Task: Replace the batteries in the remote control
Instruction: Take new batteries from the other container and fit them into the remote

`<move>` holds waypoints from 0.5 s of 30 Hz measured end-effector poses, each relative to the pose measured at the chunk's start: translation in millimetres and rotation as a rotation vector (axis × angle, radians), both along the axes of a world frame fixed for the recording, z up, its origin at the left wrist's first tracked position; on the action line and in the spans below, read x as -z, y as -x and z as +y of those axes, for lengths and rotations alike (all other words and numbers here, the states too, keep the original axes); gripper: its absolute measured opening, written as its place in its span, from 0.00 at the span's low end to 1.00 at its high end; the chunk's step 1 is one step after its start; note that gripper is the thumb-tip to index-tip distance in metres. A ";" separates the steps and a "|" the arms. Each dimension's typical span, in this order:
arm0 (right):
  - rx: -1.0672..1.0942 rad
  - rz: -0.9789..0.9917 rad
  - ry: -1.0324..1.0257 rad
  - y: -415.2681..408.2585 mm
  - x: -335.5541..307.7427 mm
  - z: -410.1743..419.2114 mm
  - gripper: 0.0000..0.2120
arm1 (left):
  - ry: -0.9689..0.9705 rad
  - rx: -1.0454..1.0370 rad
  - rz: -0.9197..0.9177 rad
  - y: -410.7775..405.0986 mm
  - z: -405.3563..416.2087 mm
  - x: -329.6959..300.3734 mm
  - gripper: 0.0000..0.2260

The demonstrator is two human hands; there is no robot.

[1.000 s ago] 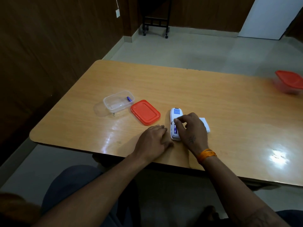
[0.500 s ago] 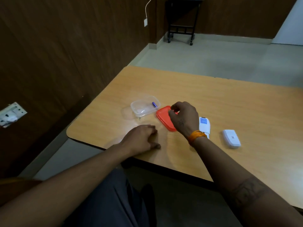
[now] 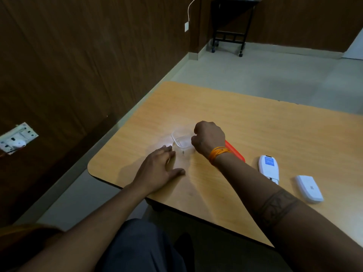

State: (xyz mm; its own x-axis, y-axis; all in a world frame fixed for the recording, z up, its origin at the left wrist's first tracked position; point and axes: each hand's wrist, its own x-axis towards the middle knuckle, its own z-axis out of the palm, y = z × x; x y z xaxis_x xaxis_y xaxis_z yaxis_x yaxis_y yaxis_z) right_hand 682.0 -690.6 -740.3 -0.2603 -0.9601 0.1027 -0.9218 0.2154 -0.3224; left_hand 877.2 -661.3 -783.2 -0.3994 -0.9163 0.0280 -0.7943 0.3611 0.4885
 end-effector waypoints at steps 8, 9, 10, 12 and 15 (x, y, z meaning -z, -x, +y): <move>0.029 0.027 -0.043 -6.9 1.0 -13.1 0.14 | 0.042 0.016 0.039 -1.1 -0.5 6.1 0.36; 0.036 0.019 -0.038 -5.9 0.9 -14.9 0.14 | 0.049 0.017 0.035 -0.5 -0.4 5.6 0.36; 0.043 0.012 -0.034 -4.7 1.6 -16.5 0.13 | 0.053 0.017 0.031 -0.1 -0.3 5.2 0.36; 0.062 0.013 -0.026 -4.3 1.0 -17.6 0.13 | 0.051 0.020 0.030 0.5 -0.2 4.5 0.37; 0.056 0.034 -0.040 -5.6 0.9 -20.6 0.11 | 0.058 0.024 0.025 -0.4 -0.3 4.6 0.36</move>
